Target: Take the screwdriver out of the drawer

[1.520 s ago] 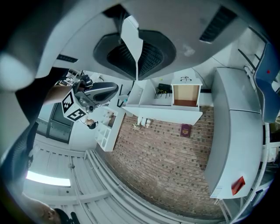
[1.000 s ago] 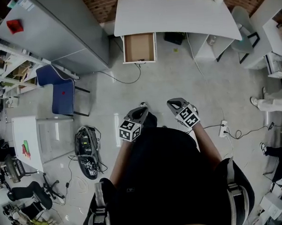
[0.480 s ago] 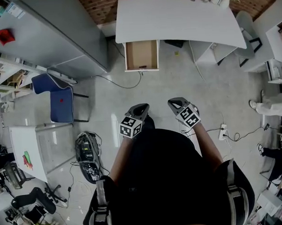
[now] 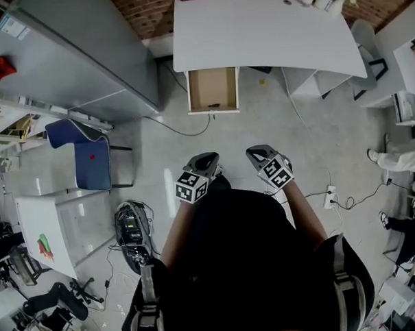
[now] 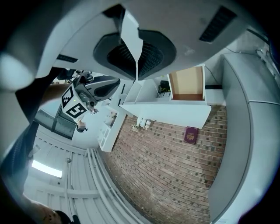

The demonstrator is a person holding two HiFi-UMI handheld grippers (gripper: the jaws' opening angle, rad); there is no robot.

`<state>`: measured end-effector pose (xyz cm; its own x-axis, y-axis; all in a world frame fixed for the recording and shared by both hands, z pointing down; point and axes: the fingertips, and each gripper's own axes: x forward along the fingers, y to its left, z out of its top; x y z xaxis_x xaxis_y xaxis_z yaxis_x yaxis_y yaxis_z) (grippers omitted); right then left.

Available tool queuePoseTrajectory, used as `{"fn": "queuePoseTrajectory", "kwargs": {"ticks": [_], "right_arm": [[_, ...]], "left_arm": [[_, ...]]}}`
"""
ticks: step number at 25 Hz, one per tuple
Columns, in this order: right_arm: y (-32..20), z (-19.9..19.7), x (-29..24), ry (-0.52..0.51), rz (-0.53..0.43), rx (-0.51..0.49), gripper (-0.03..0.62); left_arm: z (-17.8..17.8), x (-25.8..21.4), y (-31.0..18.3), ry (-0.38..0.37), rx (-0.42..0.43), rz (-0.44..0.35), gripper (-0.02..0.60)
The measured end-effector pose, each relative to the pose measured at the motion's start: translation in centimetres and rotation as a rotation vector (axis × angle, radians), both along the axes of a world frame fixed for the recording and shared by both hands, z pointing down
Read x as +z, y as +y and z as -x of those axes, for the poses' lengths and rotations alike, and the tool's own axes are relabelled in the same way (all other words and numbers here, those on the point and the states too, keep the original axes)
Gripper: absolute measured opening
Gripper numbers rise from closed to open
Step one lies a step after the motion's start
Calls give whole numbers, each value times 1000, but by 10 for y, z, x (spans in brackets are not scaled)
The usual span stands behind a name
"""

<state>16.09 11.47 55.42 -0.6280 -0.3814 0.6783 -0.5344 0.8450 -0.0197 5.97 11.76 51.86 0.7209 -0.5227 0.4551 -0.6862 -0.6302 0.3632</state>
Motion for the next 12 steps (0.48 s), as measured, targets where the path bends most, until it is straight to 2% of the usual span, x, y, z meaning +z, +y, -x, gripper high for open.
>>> {"fn": "queuePoseTrajectory", "kwargs": {"ticks": [12], "right_arm": [[-54,53,-4,19,-37,-28,55]], "left_arm": [[45,6,-46,17,-10,-5,23]]}}
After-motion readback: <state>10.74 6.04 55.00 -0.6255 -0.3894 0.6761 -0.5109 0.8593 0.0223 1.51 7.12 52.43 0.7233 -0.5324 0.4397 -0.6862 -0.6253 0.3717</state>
